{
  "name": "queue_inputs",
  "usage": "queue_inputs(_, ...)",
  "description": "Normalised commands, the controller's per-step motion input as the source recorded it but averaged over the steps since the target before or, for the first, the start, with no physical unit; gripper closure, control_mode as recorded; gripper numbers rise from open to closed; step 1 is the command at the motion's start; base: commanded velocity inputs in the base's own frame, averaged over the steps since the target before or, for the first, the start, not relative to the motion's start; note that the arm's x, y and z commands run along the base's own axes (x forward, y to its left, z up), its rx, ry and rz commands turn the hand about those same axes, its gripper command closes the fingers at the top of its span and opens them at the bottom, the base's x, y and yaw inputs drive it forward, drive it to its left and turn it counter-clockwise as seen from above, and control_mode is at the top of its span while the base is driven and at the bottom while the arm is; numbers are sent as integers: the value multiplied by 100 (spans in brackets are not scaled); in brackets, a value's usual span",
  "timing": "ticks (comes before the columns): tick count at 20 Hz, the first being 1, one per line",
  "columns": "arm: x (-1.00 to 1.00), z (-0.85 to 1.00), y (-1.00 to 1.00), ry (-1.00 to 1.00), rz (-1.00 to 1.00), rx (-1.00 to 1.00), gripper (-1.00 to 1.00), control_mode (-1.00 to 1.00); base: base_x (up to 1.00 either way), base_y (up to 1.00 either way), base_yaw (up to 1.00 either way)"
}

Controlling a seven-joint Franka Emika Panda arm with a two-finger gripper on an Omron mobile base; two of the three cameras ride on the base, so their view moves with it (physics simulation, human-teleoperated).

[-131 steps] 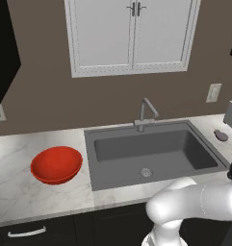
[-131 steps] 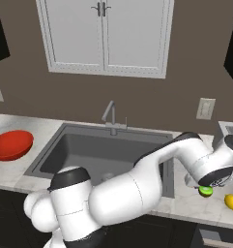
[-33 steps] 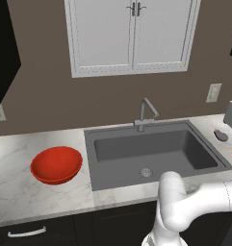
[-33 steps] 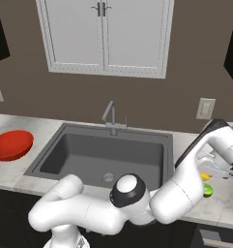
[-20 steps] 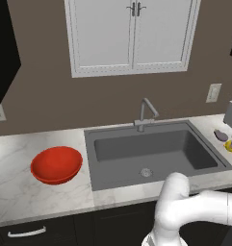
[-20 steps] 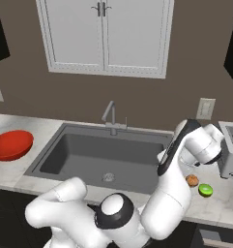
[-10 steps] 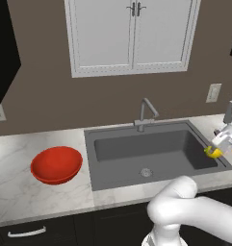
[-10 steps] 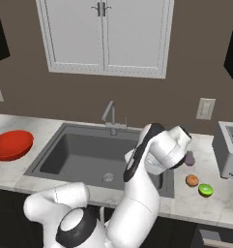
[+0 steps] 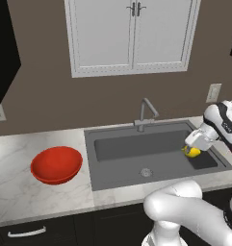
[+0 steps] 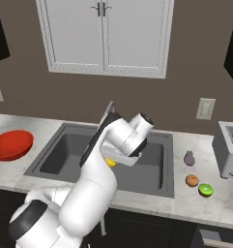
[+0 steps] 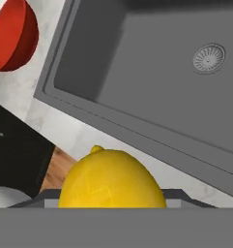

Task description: There is a mixed pile of frozen fruits and vegetables on the counter. Locate all the frozen vegetables and place the items in a bowl on the counter. Take all the frozen fruits and defrost them in a running sink.

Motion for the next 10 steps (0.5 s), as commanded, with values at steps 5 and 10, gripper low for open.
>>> queue_inputs(5, 0, 13, 99, 0, -3, -14, 100, -100, 0, 0, 0)
queue_inputs(10, 0, 10, 100, 0, -2, -7, 100, -100, 0, 0, 0)
